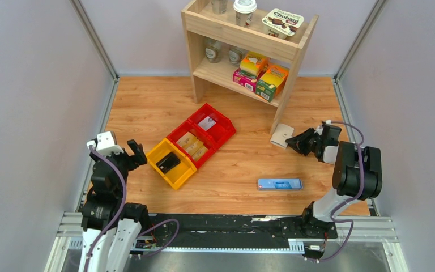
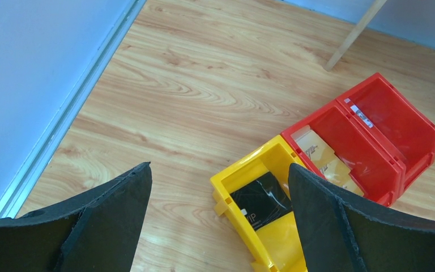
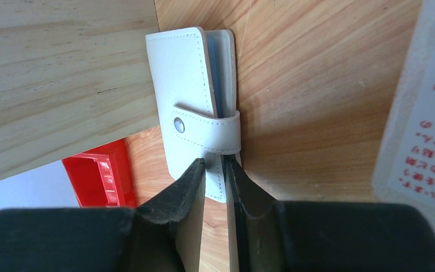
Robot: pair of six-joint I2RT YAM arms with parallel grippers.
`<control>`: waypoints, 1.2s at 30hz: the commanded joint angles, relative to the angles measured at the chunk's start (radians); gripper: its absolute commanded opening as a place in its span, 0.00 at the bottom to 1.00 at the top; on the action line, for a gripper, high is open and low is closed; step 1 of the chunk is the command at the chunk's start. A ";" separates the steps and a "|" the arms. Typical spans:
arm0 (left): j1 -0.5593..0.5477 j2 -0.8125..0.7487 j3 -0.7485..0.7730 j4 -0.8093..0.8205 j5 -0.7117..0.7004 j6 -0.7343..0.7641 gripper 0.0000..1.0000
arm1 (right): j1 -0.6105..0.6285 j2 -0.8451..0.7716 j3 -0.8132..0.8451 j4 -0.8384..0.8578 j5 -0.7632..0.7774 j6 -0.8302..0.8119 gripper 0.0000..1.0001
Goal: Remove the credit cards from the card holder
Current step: Move the card holder to the center of the board.
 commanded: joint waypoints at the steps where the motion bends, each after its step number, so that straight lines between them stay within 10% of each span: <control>1: 0.000 0.021 0.023 -0.003 0.011 0.019 0.96 | -0.003 0.015 -0.006 0.080 -0.042 0.027 0.22; 8: 0.000 0.035 0.024 -0.012 0.072 -0.007 0.96 | 0.005 -0.057 -0.058 0.076 -0.065 0.041 0.00; 21: -0.018 0.256 0.012 -0.017 0.379 -0.238 0.97 | 0.319 -0.350 -0.118 -0.249 -0.034 -0.030 0.00; 36: -0.371 0.418 -0.012 0.132 0.266 -0.442 0.96 | 0.707 -0.248 0.051 -0.423 -0.031 -0.094 0.00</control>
